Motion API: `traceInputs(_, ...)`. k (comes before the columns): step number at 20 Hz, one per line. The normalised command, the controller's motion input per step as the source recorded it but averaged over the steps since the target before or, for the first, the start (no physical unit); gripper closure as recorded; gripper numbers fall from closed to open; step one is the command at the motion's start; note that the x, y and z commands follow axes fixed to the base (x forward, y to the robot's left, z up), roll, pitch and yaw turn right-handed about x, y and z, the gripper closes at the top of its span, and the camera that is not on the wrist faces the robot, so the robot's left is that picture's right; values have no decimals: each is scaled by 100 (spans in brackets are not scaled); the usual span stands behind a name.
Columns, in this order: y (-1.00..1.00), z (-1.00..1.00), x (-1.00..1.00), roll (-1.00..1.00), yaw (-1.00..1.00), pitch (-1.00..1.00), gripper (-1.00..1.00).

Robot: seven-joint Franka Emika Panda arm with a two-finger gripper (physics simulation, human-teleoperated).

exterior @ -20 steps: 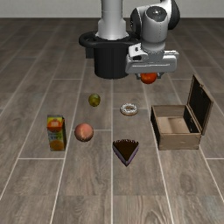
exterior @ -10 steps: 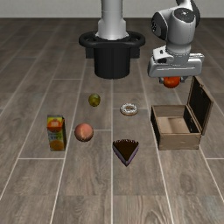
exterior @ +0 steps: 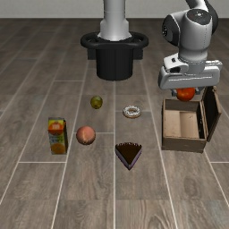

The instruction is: Pick up the tomato and place it in the box

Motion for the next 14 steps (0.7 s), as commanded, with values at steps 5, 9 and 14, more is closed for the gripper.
traceInputs(5, 0, 0, -20, 0, 0, 0, -100)
traceInputs(9, 0, 0, 0, 0, 0, 0, -100)
traceInputs(14, 0, 0, 0, 0, 0, 0, -100)
